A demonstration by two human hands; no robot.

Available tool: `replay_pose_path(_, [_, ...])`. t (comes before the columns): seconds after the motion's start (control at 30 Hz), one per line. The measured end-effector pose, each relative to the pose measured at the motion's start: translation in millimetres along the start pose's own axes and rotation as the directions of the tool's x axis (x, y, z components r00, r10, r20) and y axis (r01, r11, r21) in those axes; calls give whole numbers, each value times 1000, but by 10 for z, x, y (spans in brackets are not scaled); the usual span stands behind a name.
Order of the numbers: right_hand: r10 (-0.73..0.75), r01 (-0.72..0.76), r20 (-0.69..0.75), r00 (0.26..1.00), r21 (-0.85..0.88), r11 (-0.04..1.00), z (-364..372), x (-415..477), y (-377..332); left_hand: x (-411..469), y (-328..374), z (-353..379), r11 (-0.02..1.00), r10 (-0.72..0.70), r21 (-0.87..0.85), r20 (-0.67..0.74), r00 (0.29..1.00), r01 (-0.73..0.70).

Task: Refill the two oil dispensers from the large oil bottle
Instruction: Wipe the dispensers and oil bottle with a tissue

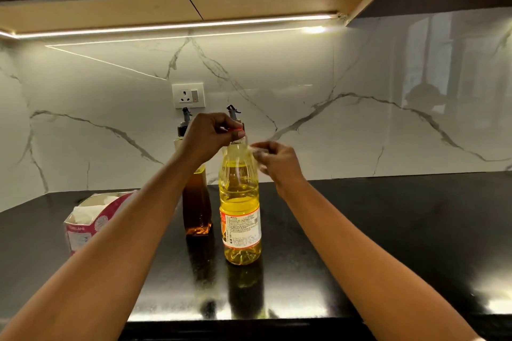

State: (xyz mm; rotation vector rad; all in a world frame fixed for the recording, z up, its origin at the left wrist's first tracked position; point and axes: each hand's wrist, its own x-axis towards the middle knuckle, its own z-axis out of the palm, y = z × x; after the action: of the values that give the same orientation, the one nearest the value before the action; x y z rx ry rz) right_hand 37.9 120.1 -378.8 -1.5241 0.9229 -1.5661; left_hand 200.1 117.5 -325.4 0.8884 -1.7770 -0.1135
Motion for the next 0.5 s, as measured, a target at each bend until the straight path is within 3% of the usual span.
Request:
replay_pose_path(0.13, [263,-263,56,963,-16,965,-118,-309,639,-23,-26,-50,992,-32,-119,35,999,36])
replay_pose_path(0.3, [583,-576,96,807,-93,812,-177,-607,1223,-53,-49,-73,971,-48,-228,91,995,68])
replay_pose_path(0.37, [571,-566,84,817,-71,821,-188,-533,1175,-61,-51,-70,960,-57,-266,106,993,83])
replay_pose_path(0.5, [362,-366,69,929,52,929,-140,-215,620,-57,-72,-64,915,-68,-385,145,987,120])
